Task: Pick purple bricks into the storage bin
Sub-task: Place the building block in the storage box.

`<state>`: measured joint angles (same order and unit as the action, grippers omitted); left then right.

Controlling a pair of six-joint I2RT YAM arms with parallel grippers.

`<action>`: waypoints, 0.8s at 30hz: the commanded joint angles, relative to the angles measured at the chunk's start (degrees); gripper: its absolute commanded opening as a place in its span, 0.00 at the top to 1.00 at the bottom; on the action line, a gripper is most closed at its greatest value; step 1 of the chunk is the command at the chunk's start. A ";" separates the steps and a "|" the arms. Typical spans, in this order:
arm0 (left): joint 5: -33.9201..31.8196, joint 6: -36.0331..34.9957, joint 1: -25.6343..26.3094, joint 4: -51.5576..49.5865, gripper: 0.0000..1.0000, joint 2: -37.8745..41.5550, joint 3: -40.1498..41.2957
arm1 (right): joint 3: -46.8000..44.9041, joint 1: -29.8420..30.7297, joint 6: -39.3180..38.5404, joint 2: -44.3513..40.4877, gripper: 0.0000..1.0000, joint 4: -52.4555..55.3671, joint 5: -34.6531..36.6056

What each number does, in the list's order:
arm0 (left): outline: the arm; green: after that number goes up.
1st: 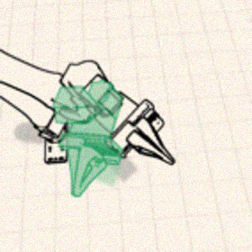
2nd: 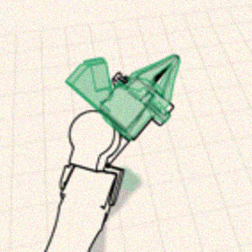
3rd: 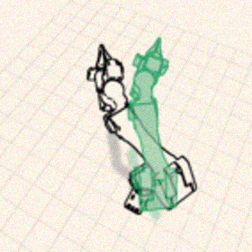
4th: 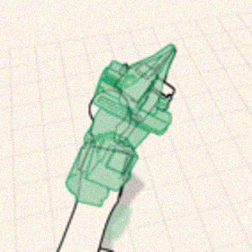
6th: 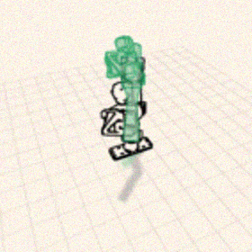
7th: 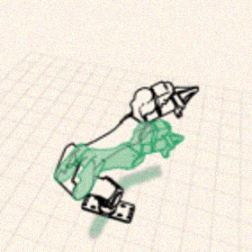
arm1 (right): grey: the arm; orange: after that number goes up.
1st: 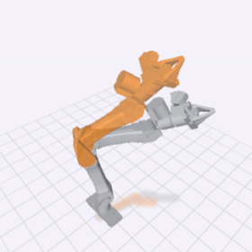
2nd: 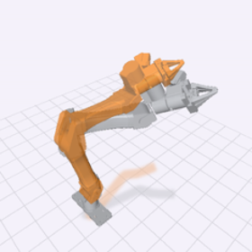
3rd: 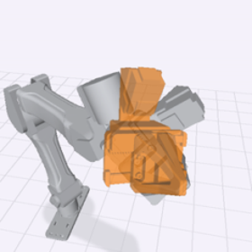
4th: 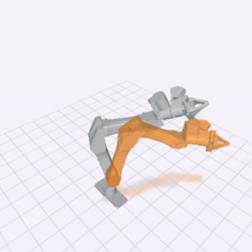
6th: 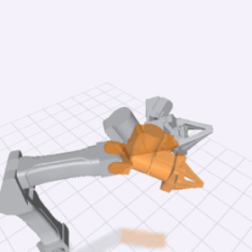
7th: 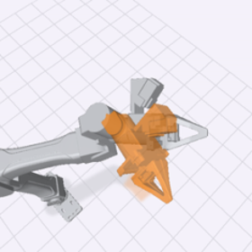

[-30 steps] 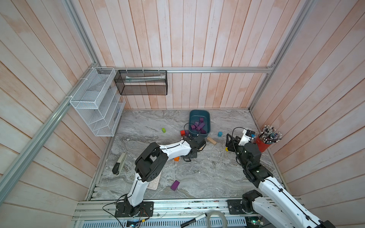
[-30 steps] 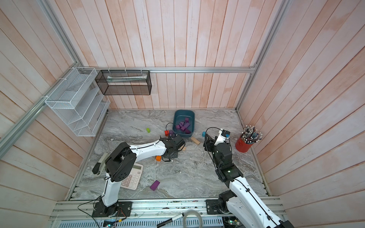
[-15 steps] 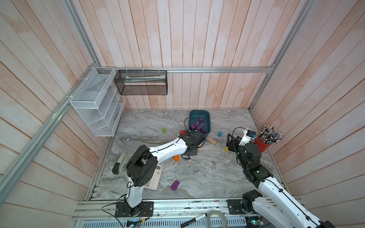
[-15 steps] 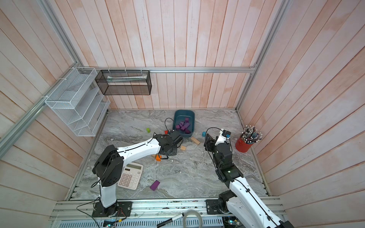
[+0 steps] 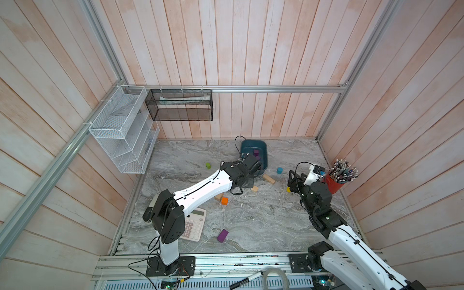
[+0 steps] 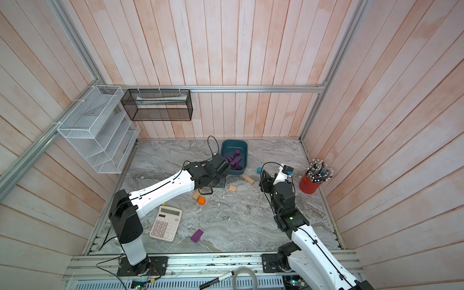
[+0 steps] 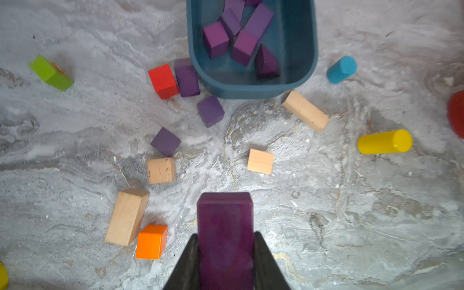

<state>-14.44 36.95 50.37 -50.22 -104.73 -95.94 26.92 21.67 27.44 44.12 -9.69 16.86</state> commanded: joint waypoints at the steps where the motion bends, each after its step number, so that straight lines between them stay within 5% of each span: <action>1: 0.46 -3.57 -0.73 0.22 0.73 0.53 -3.62 | -0.65 0.15 0.06 0.57 0.36 -1.08 -0.04; 24: 7.47 -16.15 -12.37 9.88 0.73 -20.50 -24.63 | -2.60 0.15 0.42 1.56 0.36 -4.18 -1.43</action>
<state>-8.45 23.62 39.22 -42.39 -122.06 -117.08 25.10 21.67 27.49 45.32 -11.99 16.19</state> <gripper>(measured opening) 0.300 0.639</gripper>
